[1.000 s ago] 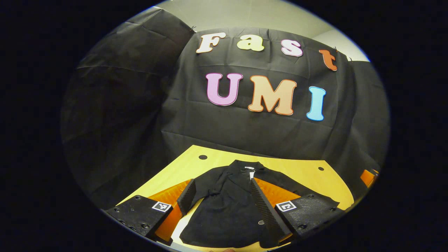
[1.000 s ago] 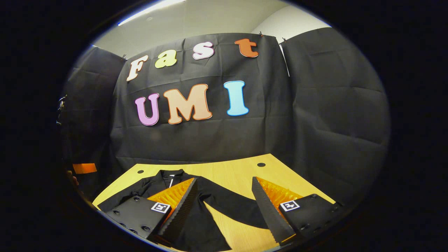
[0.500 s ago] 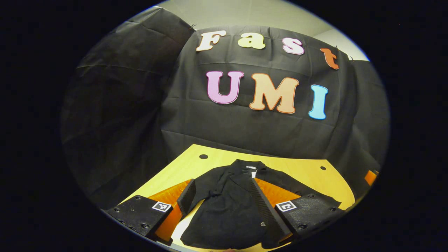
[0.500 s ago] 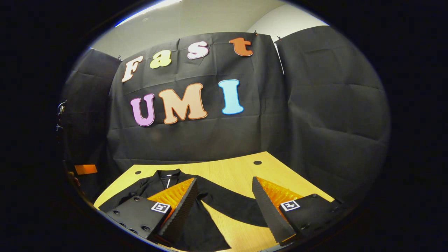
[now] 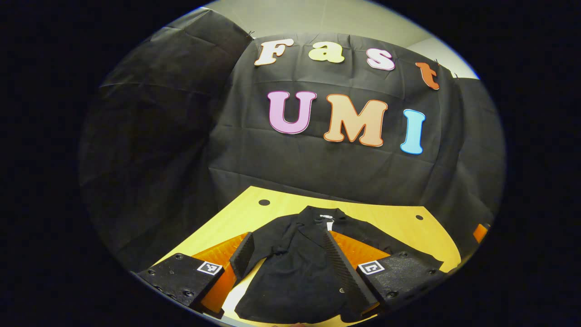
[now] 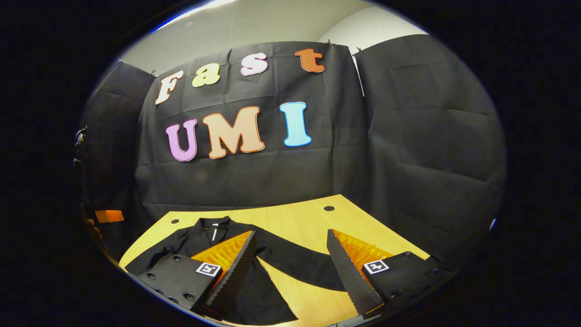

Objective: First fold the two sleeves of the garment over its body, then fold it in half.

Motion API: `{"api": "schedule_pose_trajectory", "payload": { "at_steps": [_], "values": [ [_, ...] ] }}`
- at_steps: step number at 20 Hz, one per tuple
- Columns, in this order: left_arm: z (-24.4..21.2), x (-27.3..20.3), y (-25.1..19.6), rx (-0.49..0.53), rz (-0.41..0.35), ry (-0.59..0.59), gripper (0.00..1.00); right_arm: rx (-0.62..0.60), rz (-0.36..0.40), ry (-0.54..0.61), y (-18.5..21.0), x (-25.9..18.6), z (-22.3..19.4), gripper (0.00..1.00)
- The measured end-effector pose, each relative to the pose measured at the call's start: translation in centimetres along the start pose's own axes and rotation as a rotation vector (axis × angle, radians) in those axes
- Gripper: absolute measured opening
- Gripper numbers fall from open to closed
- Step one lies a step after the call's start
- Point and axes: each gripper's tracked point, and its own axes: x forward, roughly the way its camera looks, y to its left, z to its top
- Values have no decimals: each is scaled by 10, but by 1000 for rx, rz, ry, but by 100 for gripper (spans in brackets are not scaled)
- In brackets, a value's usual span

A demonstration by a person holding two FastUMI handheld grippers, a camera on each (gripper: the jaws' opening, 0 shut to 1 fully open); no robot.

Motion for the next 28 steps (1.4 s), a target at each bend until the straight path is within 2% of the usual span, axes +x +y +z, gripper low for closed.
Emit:
{"api": "schedule_pose_trajectory", "payload": {
  "at_steps": [1, 2, 5, 7, 8, 9, 19, 21, 23, 24, 28],
  "values": [
    [-2, -1, 0, -3, 0, 5, 93, -1, -1, 6, -1, -1, -4, 98],
    [-4, -1, -1, -5, 2, 7, 93, -1, -1, 12, -2, -2, -5, 95],
    [-8, 0, 2, -5, 7, 16, 92, 4, 1, 18, -4, -1, -8, 95],
    [-9, 1, 4, -6, 12, 20, 92, 5, 3, 18, -3, 3, -7, 100],
    [-8, 0, 5, -7, 17, 21, 93, 5, 5, 19, -3, 6, -5, 95],
    [-7, 1, 6, -10, 20, 20, 93, 5, 9, 18, -2, 7, -5, 98],
    [-6, -10, 15, -33, 65, -11, 92, -15, 53, 18, -7, 30, -2, 98],
    [-6, -13, 19, -24, 84, -13, 92, -20, 53, 30, -13, 38, -6, 95],
    [-7, -17, 23, -18, 105, -14, 92, -26, 47, 34, -21, 49, -5, 98],
    [-7, -18, 25, -17, 116, -13, 93, -25, 49, 37, -26, 57, -6, 94],
    [-12, -28, 35, -13, 164, -8, 92, -30, 33, 94, -51, 96, -29, 98]
  ]
}}
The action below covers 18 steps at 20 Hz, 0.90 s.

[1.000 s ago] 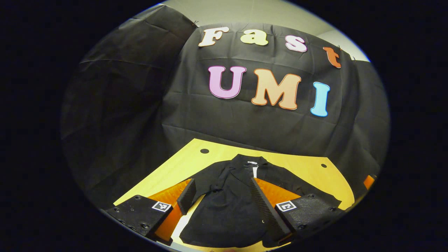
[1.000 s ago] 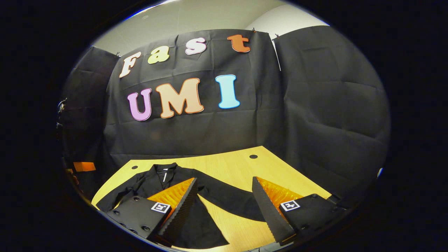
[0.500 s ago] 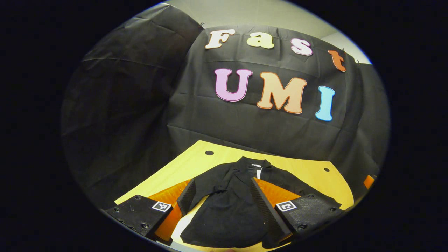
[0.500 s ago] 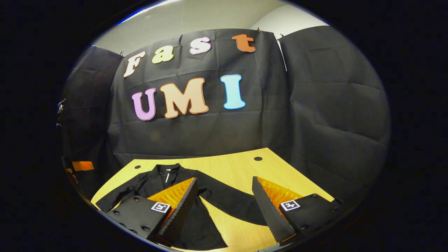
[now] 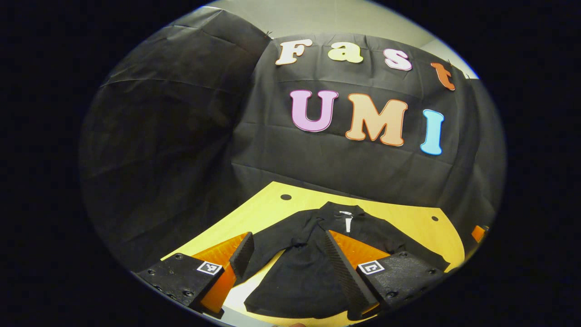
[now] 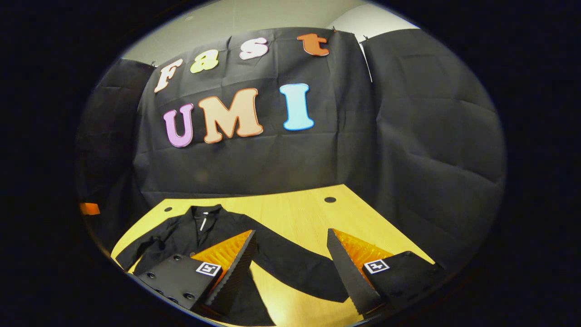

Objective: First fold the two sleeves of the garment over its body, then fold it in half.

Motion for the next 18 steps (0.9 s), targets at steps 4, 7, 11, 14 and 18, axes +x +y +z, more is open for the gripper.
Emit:
{"api": "schedule_pose_trajectory", "payload": {
  "at_steps": [4, 7, 11, 14, 18],
  "values": [
    [-4, 1, 1, 9, 30, 15, 92, 29, -22, 103, -30, 44, -30, 98],
    [-9, -3, 3, 21, 56, 21, 93, 26, -46, 161, -50, 71, -52, 94],
    [-24, -19, 10, 14, 84, 40, 93, 27, -76, 224, -75, 82, -78, 99],
    [-25, -22, 13, 22, 106, 38, 92, 19, -89, 271, -88, 85, -101, 99],
    [-24, -25, 17, 43, 125, 34, 92, 28, -97, 339, -99, 84, -129, 99]
  ]
}}
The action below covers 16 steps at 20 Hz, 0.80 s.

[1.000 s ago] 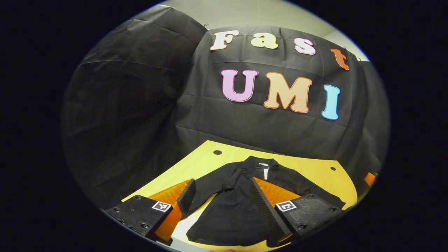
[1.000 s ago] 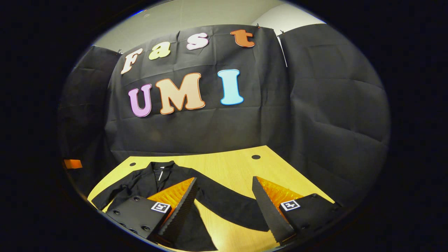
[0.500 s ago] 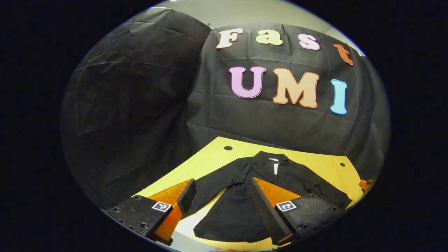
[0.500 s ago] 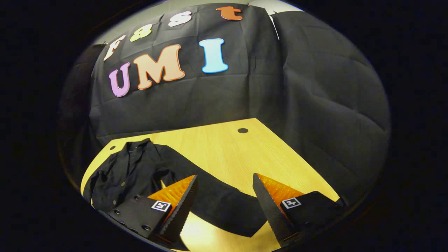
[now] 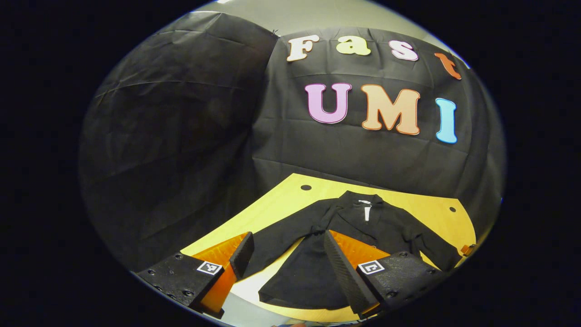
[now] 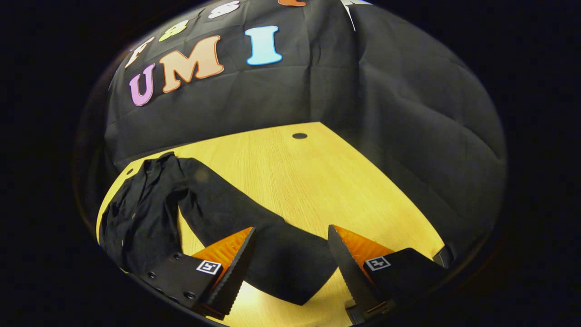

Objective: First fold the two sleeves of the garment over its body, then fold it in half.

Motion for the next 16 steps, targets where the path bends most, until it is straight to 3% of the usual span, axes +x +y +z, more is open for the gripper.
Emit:
{"api": "schedule_pose_trajectory", "payload": {
  "at_steps": [10, 12, 16],
  "values": [
    [-8, -7, 3, 19, 9, 10, 92, -18, -2, 145, -6, 23, -49, 99],
    [-10, -8, 2, 19, 5, 16, 93, -40, -6, 139, -3, 24, -48, 95],
    [-12, -10, -3, 20, -3, 16, 93, -47, -4, 126, -3, 24, -53, 98]
  ]
}}
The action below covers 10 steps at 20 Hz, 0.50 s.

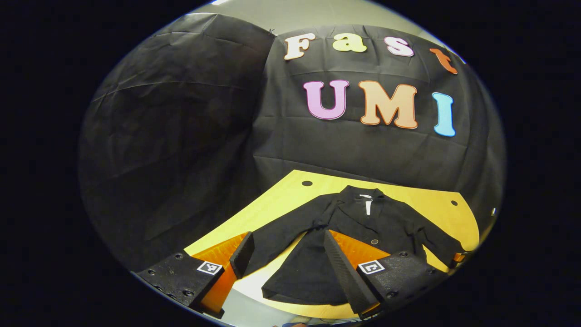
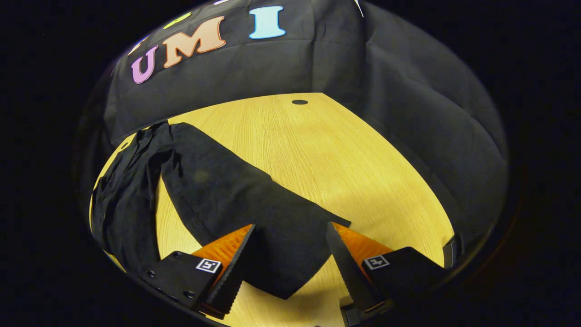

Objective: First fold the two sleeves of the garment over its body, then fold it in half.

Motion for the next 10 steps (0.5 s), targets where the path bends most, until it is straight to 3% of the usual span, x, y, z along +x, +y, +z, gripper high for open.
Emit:
{"api": "schedule_pose_trajectory", "payload": {
  "at_steps": [5, 9, 10],
  "values": [
    [-2, -2, -6, 2, -11, 2, 93, 10, -9, -2, 0, 2, -1, 94],
    [-5, -4, -7, -6, -8, 4, 93, -20, 15, -3, 1, 0, -1, 72],
    [-5, -5, -7, -9, -5, 6, 92, -42, 26, -4, 3, 1, -1, 58]
  ]
}}
